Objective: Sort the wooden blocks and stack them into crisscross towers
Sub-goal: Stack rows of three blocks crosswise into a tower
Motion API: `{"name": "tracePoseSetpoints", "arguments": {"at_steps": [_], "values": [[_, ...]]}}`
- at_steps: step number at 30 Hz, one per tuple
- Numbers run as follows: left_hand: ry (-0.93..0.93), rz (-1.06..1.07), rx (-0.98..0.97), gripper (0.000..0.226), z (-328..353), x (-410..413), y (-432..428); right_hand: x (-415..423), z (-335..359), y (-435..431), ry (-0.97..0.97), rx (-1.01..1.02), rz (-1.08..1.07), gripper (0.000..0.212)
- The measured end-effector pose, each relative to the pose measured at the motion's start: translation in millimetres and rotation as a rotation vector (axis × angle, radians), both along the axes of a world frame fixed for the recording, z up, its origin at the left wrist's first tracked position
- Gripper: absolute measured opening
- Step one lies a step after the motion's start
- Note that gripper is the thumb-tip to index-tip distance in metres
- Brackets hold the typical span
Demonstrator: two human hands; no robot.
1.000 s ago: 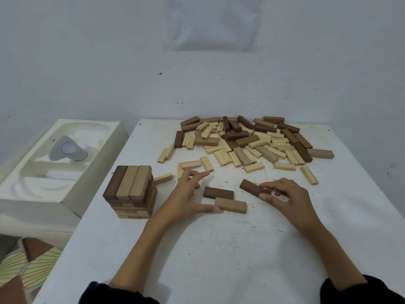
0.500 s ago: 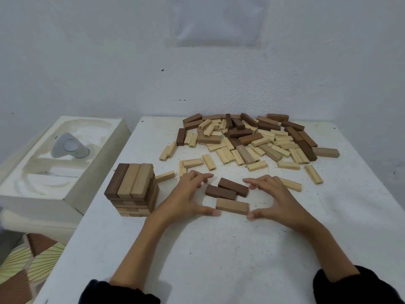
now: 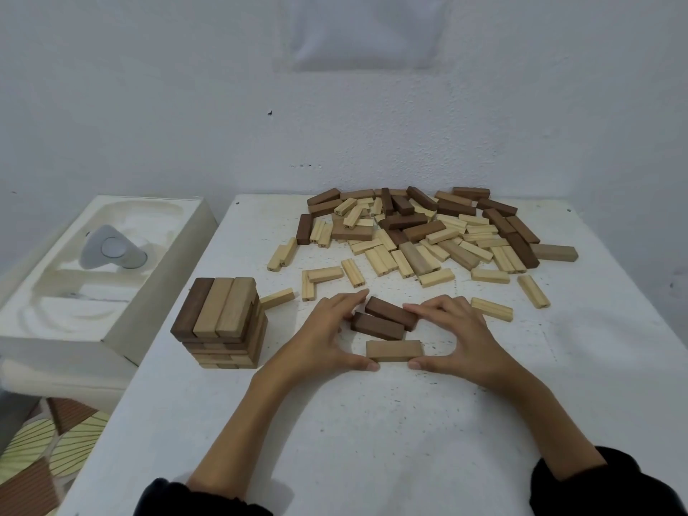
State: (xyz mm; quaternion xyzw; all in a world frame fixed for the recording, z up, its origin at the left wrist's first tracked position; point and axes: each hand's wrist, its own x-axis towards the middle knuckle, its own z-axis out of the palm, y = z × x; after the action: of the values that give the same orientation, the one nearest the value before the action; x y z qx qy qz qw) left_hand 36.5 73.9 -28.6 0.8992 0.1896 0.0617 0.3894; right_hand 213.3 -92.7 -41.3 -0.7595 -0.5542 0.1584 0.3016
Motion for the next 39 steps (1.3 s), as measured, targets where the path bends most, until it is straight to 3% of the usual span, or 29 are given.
{"name": "tracePoseSetpoints", "arguments": {"at_steps": [23, 30, 33, 39], "values": [[-0.028, 0.009, -0.002, 0.093, 4.4, 2.1, -6.4, -12.3, -2.3, 4.3, -0.085, -0.002, -0.111, 0.091], [0.240, 0.020, 0.302, 0.136, -1.9, -8.8, -18.1, -23.1, 2.6, -5.2, -0.219, -0.211, -0.169, 0.131], [0.294, -0.044, 0.379, 0.136, -5.7, -10.8, -30.6, -32.7, 0.8, -8.4, -0.308, -0.302, -0.121, 0.136], [0.234, -0.042, 0.387, 0.120, -11.1, -4.4, -35.8, -34.5, -0.4, -7.7, -0.392, -0.342, -0.070, 0.133]]}}
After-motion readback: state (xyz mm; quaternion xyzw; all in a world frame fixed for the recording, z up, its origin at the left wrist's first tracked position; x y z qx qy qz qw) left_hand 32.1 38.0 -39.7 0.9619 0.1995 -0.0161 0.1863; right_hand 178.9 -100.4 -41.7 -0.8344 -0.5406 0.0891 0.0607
